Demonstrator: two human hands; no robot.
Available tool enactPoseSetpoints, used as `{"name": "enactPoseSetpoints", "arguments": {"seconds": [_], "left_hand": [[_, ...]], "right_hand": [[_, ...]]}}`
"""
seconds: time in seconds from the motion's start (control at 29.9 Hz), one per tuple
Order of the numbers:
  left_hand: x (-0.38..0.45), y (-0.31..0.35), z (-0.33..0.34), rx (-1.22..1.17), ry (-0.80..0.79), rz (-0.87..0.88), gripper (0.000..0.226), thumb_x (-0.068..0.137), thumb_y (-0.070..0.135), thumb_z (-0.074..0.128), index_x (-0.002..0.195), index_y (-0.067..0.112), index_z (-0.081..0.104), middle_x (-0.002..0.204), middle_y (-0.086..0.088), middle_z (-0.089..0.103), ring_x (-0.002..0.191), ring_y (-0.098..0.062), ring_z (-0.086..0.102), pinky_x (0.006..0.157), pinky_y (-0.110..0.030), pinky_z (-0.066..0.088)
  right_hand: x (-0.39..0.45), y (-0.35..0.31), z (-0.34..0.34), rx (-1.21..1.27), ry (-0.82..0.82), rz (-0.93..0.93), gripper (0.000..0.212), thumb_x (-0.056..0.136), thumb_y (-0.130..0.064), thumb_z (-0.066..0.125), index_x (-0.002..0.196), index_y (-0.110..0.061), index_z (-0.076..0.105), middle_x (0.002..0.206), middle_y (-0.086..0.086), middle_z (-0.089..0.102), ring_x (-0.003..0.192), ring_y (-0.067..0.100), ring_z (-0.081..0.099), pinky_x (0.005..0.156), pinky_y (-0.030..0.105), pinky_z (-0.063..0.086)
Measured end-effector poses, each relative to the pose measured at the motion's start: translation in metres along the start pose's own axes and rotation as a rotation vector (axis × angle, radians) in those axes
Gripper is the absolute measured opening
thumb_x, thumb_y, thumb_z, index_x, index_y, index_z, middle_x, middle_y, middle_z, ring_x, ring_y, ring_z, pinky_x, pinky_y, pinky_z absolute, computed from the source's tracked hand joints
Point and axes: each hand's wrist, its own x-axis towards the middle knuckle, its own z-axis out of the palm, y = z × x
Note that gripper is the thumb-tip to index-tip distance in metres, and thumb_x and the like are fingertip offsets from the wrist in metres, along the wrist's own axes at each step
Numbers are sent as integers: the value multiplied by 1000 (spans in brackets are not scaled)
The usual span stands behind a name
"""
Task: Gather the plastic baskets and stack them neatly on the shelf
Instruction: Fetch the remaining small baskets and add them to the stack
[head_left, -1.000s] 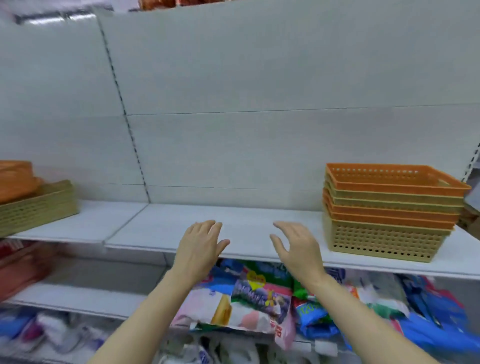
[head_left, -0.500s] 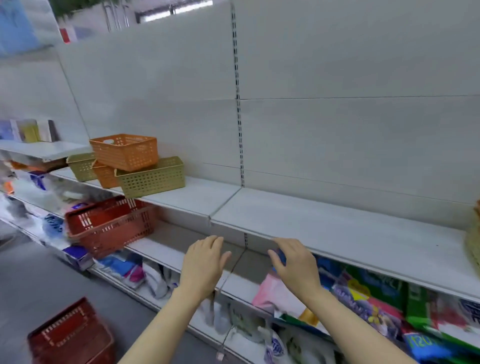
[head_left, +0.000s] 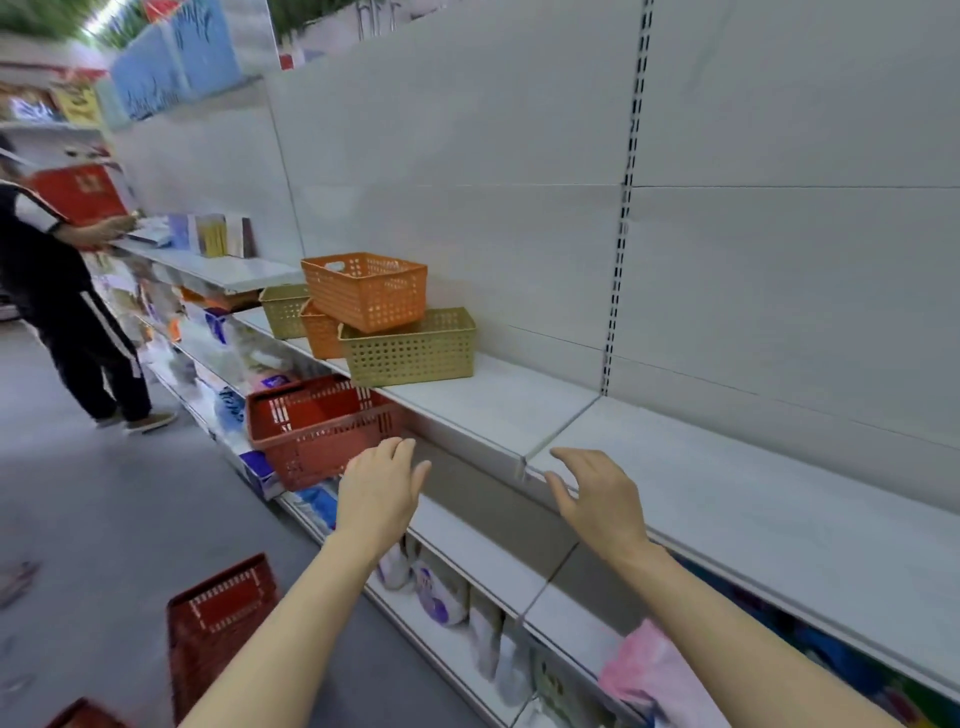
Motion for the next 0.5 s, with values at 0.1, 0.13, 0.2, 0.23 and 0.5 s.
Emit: {"name": "enactPoseSetpoints", "arguments": {"seconds": [0.1, 0.13, 0.2, 0.23, 0.5], "left_hand": [[25, -27, 8, 0, 14, -26, 32, 92, 29, 72, 114, 5, 72, 107, -11, 73, 89, -36, 70, 72, -43, 54], [34, -37, 11, -3, 24, -25, 33, 93, 30, 70, 115, 5, 72, 109, -11, 73, 91, -36, 70, 74, -43, 54], [51, -59, 19, -1, 44, -17, 32, 94, 30, 70, 115, 6, 72, 109, -11, 73, 92, -35, 70, 74, -42, 55], [60, -71, 23, 2, 48, -8, 31, 94, 30, 69, 113, 6, 73, 107, -11, 73, 89, -35, 70, 72, -42, 55], [145, -175, 40, -1, 60, 18, 31, 96, 34, 65, 115, 10, 72, 108, -8, 73, 93, -31, 70, 76, -41, 55]], "right_hand": [[27, -6, 28, -4, -4, -4, 36, 82, -37, 50, 98, -14, 72, 91, -3, 73, 84, 20, 68, 66, 29, 54], [37, -9, 38, -6, -4, -2, 37, 83, -38, 49, 99, -14, 72, 92, -3, 73, 85, 19, 68, 66, 29, 54], [57, -17, 58, -12, -5, 6, 38, 84, -39, 49, 100, -14, 72, 94, -3, 73, 88, 19, 68, 68, 29, 54], [68, -21, 69, -15, 0, 14, 37, 84, -38, 50, 101, -14, 72, 95, -3, 73, 89, 19, 68, 68, 29, 54], [155, -61, 154, -27, 17, 162, 30, 87, -30, 59, 110, -12, 70, 106, 1, 72, 101, 23, 65, 76, 36, 53]]}}
